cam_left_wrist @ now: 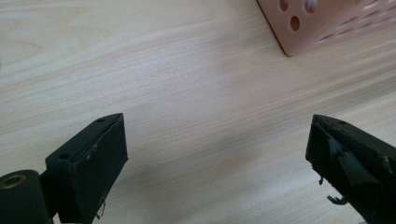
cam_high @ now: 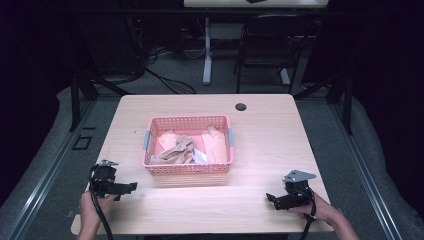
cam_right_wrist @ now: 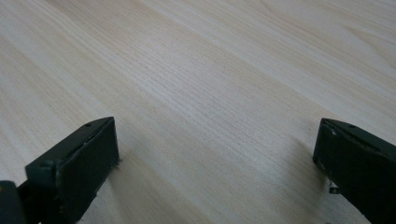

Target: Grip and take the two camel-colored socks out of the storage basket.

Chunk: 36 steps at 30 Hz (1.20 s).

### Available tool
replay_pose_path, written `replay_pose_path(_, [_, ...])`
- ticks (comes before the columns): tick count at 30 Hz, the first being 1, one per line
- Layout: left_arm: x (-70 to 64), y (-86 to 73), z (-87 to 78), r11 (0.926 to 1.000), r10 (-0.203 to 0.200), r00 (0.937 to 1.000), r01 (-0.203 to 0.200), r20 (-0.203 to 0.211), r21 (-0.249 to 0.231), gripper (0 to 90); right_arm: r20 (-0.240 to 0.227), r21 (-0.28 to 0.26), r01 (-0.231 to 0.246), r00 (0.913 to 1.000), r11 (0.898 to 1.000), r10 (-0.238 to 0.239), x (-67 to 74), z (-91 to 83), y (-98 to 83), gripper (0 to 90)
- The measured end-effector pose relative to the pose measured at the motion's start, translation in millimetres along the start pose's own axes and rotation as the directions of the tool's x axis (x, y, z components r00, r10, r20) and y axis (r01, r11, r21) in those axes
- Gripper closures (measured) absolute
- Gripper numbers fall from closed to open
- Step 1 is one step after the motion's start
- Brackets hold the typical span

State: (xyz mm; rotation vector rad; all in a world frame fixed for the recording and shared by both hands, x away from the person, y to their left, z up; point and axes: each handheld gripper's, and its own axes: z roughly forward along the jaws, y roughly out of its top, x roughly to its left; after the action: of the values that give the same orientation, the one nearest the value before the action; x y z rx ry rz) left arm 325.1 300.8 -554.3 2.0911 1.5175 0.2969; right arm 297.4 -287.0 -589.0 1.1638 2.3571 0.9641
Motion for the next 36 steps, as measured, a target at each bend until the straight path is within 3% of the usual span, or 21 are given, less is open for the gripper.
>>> replay_pose_path(8, [0.1,3.2,2.7,0.9995,0.023,0.9986,-0.024,0.047,0.023,5.5,-0.001,0.000,0.000,1.0000,1.000,0.000,-0.1,0.0,0.0,0.0])
replay_pose_path(17, [-3.5,6.4,-3.5,0.9975,0.062,0.9973,-0.063,0.038,0.032,4.7,-0.002,-0.004,0.001,1.0000,1.000,-0.001,-0.1,0.5,0.0,0.0])
replay_pose_path(26, [-5.4,18.6,-21.4,0.9967,0.079,0.9957,-0.078,0.049,-0.022,0.3,-0.002,-0.003,0.001,1.0000,1.000,-0.001,-0.1,0.4,0.0,0.0])
replay_pose_path(33, [-11.1,31.9,-36.5,0.9906,0.117,0.9913,-0.112,0.061,-0.079,0.1,-0.002,-0.002,0.002,1.0000,1.000,-0.002,-0.1,0.4,0.0,0.0])
replay_pose_path(36, [-8.4,35.8,-41.2,0.9897,0.109,0.9915,-0.102,0.070,-0.101,0.1,-0.002,-0.002,0.002,1.0000,1.000,-0.002,-0.1,0.4,0.0,0.0])
